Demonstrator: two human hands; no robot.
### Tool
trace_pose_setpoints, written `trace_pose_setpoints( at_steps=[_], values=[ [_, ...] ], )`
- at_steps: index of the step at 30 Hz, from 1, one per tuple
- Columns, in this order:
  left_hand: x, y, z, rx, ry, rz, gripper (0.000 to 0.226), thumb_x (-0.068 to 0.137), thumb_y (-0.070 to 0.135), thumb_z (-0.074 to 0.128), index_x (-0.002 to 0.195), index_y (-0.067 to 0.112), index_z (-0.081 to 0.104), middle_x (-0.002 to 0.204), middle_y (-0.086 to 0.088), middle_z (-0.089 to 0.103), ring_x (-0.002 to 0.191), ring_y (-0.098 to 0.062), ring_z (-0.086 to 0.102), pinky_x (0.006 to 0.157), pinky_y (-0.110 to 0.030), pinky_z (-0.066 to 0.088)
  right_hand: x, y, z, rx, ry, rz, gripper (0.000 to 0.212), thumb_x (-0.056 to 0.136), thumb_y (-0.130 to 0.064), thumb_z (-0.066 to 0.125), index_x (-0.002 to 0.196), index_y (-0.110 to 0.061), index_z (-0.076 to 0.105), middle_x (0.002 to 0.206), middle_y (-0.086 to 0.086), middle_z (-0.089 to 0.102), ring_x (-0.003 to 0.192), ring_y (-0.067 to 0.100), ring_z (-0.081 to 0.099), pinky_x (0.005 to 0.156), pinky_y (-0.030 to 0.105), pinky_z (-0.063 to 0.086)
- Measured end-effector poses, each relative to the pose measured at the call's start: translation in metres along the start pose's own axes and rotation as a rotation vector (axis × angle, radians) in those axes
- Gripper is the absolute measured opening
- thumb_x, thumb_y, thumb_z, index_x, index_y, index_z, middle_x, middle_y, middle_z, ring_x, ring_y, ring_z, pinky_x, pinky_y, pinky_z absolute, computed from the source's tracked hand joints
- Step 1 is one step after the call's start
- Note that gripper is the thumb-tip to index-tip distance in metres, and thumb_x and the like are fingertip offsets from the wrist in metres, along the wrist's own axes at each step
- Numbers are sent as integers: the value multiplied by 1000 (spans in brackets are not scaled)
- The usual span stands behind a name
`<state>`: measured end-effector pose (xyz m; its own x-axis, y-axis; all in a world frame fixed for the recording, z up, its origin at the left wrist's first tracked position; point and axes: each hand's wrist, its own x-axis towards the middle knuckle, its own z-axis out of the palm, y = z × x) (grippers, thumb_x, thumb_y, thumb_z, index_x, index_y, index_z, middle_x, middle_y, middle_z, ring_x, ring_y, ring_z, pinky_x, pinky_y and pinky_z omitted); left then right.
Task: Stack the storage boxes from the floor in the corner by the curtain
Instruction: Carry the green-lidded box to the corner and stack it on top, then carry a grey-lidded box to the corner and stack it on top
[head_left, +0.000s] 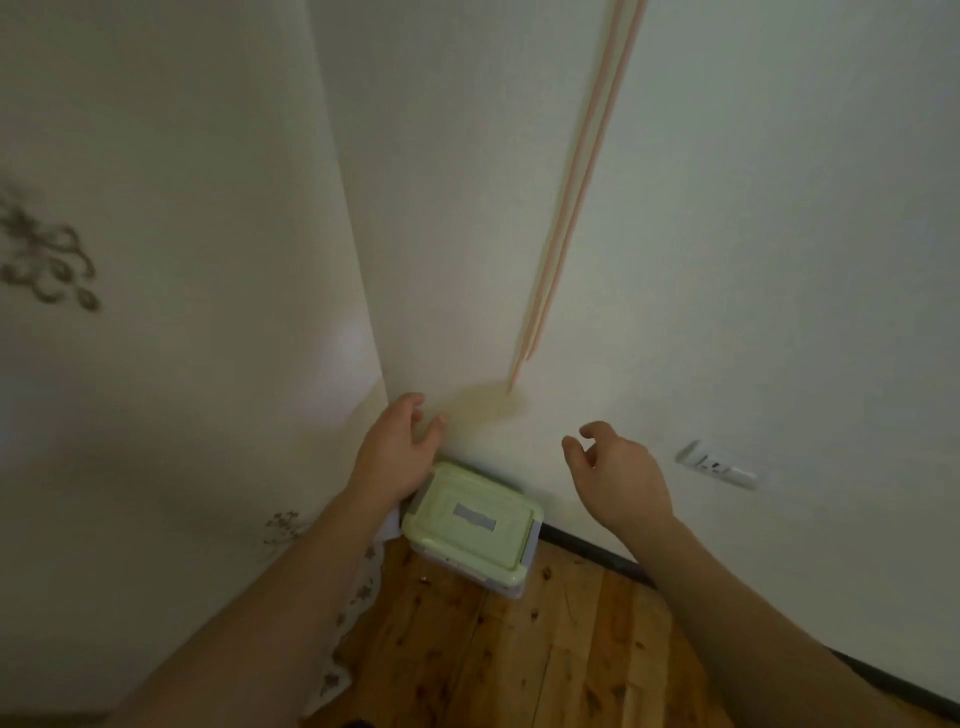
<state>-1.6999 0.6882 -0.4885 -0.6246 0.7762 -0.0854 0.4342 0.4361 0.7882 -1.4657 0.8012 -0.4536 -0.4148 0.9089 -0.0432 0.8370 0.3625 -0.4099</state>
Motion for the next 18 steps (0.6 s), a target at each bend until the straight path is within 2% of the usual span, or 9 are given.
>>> trace_pose_setpoints(
  at_steps=[7,11,14,18],
  values=[
    [-40,95,-83,-138,46,-46,46,94,40,59,134,17,52,116,-2,62,105,-18,60,90,-28,43,-23,-62,-111,38,11,-43,50,100,-51,42,133,-16,54,69,-12,56,74,15,60,73,32,51],
    [-65,149,-144,-228,120,-50,41,92,39,62,128,21,55,108,4,64,99,-11,60,88,-24,43,-40,-109,-172,100,1,-60,52,98,-54,43,133,-18,53,71,-16,55,72,11,55,70,29,45],
    [-84,183,-192,-244,193,-17,33,92,42,62,122,30,56,102,15,62,90,9,56,74,-8,37,-55,-146,-216,173,56,-123,48,98,-52,46,130,-17,56,69,-18,56,65,1,52,63,26,41],
    [-114,214,-232,-277,249,32,23,93,41,59,115,36,56,102,23,60,88,21,52,67,-1,35,-73,-176,-252,242,81,-178,48,97,-53,46,129,-19,57,88,-13,62,87,14,62,78,28,46]
  ],
)
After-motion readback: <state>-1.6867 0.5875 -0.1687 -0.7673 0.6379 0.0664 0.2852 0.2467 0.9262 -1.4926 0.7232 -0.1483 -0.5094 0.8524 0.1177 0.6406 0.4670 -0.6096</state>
